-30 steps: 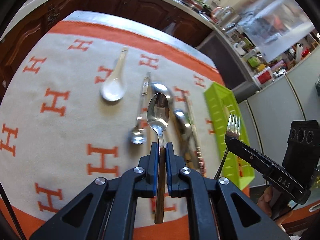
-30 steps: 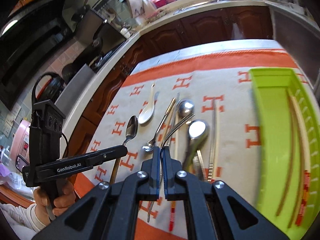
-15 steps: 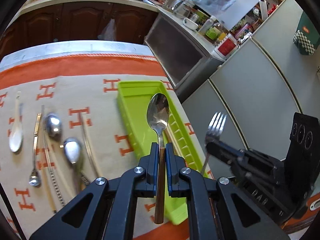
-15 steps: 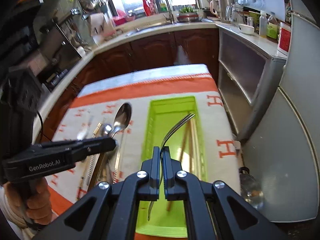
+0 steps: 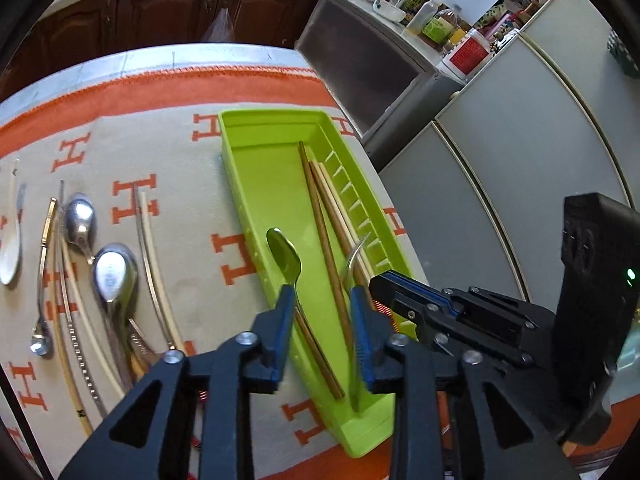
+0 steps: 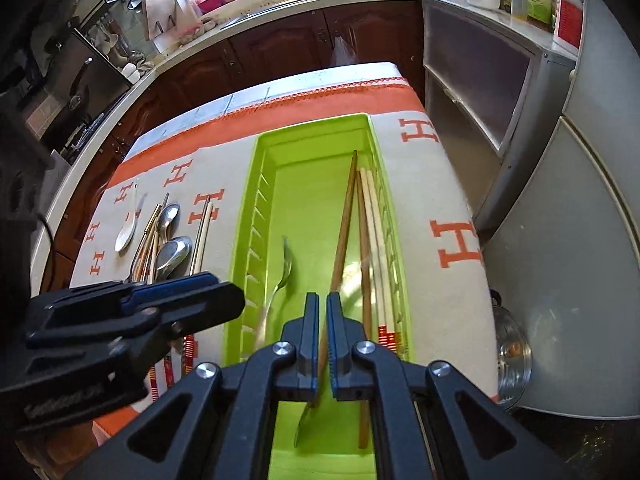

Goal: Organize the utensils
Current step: 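Carry the spoon and fork into the green tray and release both, then grasp the white ceramic spoon with the left tool while the right tool grasps a gold-handled teaspoon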

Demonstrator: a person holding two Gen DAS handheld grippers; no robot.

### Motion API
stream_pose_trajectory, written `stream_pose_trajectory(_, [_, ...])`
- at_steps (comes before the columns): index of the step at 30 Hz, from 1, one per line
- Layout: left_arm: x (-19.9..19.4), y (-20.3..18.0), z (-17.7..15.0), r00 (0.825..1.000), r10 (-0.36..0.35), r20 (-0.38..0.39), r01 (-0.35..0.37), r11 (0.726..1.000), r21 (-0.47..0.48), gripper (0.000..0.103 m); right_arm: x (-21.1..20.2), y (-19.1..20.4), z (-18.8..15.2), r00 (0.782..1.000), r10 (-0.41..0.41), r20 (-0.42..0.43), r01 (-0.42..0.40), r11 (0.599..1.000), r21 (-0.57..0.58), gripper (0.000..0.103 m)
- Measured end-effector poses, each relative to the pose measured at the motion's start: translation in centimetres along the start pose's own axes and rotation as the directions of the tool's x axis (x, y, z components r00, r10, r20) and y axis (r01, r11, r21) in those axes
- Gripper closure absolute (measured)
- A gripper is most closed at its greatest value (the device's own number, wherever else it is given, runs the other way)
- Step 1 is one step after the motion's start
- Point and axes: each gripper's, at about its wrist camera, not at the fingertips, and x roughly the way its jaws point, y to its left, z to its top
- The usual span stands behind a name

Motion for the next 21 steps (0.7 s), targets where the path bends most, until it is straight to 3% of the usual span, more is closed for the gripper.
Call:
stream_pose_trajectory(4, [-1.5, 0.9, -0.5, 0.999, 0.048, 0.018, -0.048, 0.999, 0.01, 0.045, 0.2, 0.4, -0.2, 0.999, 0.035, 0.001, -0.035, 0.999, 0.029, 0.099])
stream_pose_trajectory(9, [-3.0, 3.1, -1.1, 0.988, 0.148, 0.043, -0.148, 0.989, -0.015, 0.029, 0.4, 1.6, -0.7, 0.999, 0.054, 0.0, -0.054, 0.998, 0.033, 0.099])
stream_pose_trajectory(17, [-5.6, 8.2, -3.1, 0.976, 0.217, 0.022, -0.215, 0.973, -0.084, 0.029, -0.1, 3.0, -1.4, 0.997, 0.076, 0.005, -0.076, 0.996, 0.036, 0.099])
stream_pose_trajectory(21, [-7.0, 10.7, -3.9, 0.954, 0.298, 0.014, -0.295, 0.949, -0.107, 0.029, -0.3, 4.4, -1.4, 0.995, 0.096, 0.004, -0.096, 0.995, 0.023, 0.099])
